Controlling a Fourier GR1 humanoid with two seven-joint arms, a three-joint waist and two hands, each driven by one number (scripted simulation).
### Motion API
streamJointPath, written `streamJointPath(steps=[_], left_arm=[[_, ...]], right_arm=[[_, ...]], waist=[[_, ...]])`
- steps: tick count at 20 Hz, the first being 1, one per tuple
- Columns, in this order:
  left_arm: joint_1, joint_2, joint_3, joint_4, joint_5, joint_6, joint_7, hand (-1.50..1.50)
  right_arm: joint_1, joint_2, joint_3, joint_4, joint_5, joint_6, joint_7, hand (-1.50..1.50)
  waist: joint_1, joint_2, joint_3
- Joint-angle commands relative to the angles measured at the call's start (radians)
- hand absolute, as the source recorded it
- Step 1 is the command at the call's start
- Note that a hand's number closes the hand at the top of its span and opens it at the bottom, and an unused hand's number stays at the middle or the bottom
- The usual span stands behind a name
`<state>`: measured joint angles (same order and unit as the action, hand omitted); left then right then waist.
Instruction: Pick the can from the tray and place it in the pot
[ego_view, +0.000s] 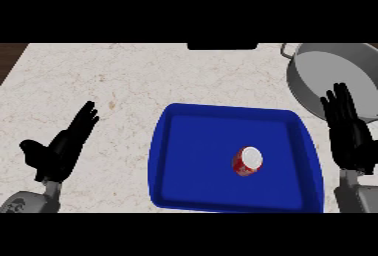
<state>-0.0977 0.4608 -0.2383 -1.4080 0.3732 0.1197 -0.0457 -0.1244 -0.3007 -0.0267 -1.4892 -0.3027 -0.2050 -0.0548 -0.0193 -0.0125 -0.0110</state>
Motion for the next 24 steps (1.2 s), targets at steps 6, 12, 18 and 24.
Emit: streamJointPath(steps=[6, 12, 18, 24], left_arm=[[-0.02, -0.018, -0.099, 0.031, -0.051, -0.049, 0.087, 0.0], [-0.001, -0.062, -0.108, 0.056, -0.047, -0.021, 0.113, 0.0], [-0.029, -0.141, -0.122, 0.085, -0.103, -0.011, 0.13, 0.0], [-0.043, -0.111, -0.108, 0.036, -0.086, -0.016, 0.181, 0.0]], right_arm=[[-0.031, -0.064, 0.406, -0.099, 0.196, 0.228, 0.158, 1.5], [0.104, 0.084, 0.335, -0.292, 0.472, -0.258, -0.225, -1.5], [0.209, -0.015, 0.397, -0.547, 0.574, -0.188, -0.036, -1.5], [0.176, -0.124, 0.424, -0.697, 0.592, -0.031, 0.465, -1.5]], waist=[[0.039, 0.014, 0.008], [-0.017, 0.003, 0.012], [0.009, 0.01, 0.01], [0.01, 0.009, 0.008]])
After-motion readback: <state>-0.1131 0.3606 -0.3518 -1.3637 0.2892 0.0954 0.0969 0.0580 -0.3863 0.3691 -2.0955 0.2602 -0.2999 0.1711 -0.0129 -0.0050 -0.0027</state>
